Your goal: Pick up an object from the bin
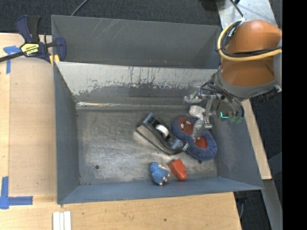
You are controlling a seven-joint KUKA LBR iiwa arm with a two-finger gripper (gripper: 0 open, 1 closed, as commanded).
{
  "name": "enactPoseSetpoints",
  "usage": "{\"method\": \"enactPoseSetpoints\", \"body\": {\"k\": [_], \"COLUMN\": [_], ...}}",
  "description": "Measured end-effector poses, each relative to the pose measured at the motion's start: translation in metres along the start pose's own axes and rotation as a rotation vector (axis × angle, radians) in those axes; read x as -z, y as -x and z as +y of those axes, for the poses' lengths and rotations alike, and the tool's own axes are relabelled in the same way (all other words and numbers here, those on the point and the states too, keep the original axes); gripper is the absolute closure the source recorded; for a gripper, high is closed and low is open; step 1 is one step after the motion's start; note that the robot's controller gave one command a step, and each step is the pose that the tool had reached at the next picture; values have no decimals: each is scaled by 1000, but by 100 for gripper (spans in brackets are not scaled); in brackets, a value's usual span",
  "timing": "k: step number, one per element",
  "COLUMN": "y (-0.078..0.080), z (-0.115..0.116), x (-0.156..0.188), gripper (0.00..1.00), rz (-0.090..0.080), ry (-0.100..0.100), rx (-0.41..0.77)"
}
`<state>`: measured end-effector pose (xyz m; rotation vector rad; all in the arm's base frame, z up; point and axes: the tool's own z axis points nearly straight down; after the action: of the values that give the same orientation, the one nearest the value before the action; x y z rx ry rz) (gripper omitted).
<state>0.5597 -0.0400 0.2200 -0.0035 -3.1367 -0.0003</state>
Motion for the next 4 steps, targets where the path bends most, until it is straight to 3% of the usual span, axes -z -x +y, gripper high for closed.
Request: {"method": "enactPoseSetpoints", "body": {"k": [1,2,3,4], "y": [-57,-27,-31,-30], "z": [-48,-77,-69,-57], "x": [-143,-117,-119,-142], "gripper": [0,0,0,0], "rz": [-43,-14,-6,-35], "ry": [5,-1,2,5], "rx": [-179,-172,-362,-585]}}
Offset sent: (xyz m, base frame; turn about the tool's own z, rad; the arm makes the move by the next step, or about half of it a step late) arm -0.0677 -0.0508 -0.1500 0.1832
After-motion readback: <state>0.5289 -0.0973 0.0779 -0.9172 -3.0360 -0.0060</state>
